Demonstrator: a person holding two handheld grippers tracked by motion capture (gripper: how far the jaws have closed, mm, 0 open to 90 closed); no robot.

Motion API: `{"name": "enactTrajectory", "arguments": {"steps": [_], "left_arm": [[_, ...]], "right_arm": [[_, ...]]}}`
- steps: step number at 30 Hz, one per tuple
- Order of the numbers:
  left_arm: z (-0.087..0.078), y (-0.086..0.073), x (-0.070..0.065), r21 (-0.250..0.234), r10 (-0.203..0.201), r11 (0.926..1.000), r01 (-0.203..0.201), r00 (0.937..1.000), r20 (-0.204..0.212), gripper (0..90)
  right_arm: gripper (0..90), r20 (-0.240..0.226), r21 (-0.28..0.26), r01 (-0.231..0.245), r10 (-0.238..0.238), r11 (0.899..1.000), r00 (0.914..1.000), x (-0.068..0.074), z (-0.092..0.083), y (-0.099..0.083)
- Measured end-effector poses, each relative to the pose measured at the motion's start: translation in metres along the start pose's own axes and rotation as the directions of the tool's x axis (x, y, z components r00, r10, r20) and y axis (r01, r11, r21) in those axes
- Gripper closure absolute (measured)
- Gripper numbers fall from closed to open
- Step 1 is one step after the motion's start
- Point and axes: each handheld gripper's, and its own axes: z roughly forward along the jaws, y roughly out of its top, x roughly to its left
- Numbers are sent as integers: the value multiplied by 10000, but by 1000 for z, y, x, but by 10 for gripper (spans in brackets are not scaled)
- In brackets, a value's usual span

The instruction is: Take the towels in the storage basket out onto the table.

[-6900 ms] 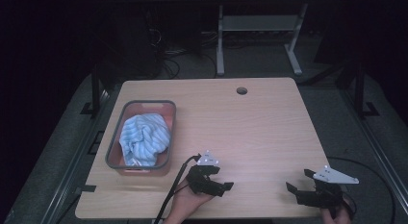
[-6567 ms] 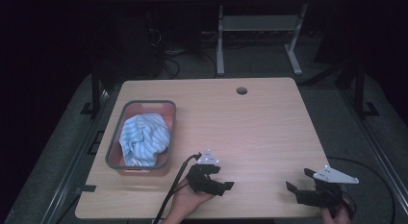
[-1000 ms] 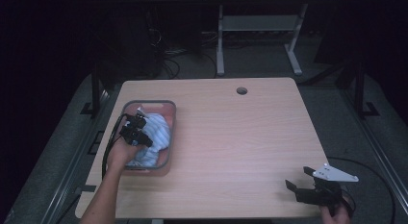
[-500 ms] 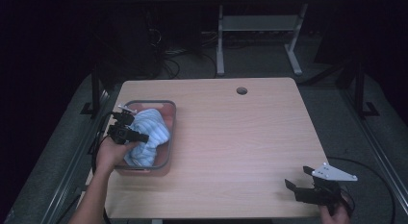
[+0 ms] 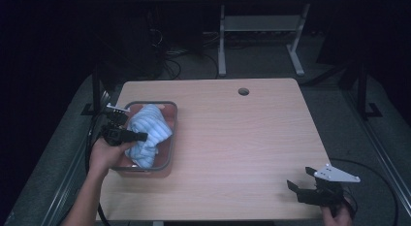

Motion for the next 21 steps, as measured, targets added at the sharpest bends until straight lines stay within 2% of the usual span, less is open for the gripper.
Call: {"name": "enactTrajectory", "arguments": {"steps": [11, 21], "left_arm": [[-15, 0, -2, -549, -79, 9984, 99, 9993, 372, 706], [-25, 3, -5, -784, -42, 9969, 90, 9981, 608, 706]], "right_arm": [[137, 44, -56, -44, 44, 10000, 10000, 0, -1, 0], [137, 59, -139, -6, 6, 9999, 10000, 1, -2, 2]]}}
